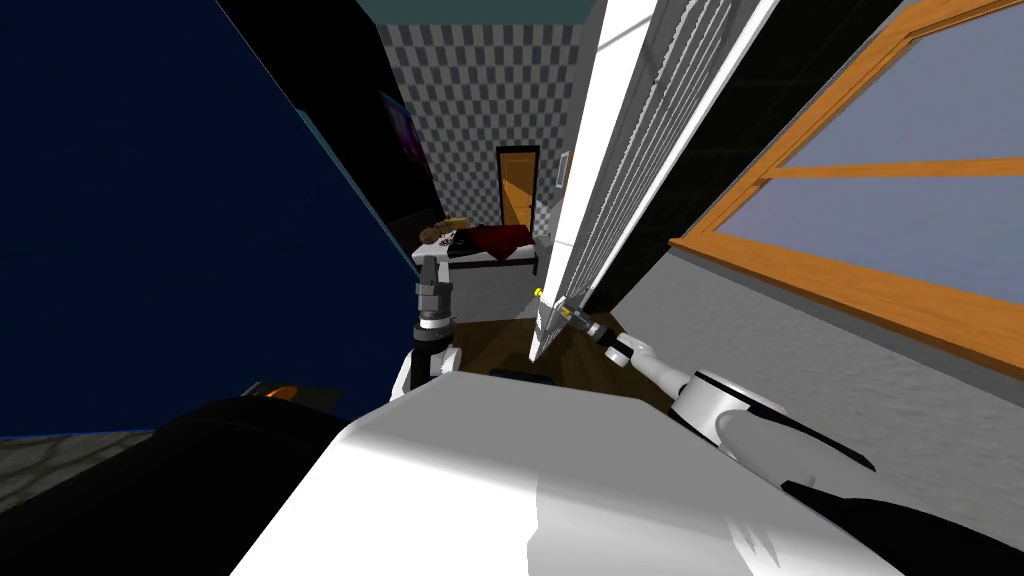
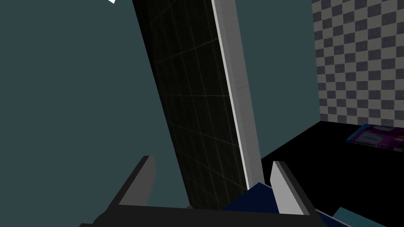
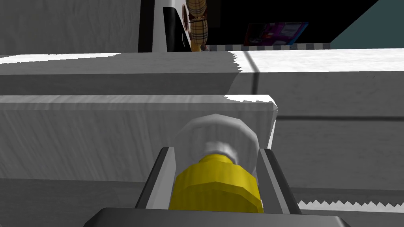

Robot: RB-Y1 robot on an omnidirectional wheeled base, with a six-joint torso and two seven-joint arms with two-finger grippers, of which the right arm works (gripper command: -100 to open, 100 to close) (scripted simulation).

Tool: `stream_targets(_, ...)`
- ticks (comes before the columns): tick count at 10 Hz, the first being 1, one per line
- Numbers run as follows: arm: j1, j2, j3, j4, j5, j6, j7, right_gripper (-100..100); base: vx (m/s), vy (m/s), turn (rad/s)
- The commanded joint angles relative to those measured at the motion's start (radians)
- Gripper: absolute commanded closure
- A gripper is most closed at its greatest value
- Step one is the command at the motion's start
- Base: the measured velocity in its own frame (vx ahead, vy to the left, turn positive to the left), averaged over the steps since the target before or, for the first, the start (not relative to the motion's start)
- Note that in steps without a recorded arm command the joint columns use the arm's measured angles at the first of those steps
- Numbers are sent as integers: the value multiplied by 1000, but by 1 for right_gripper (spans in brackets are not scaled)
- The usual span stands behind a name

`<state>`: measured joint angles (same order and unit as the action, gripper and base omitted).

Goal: Pull the door open

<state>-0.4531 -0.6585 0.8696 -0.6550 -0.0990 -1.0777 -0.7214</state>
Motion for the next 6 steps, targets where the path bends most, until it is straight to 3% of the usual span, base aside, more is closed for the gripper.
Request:
stream_targets(1,-9,5,10,9,-2,-9,-2,100,-101,-231,158)
stream_targets(6,-44,23,51,56,-12,-44,-8,100,-124,-224,139)
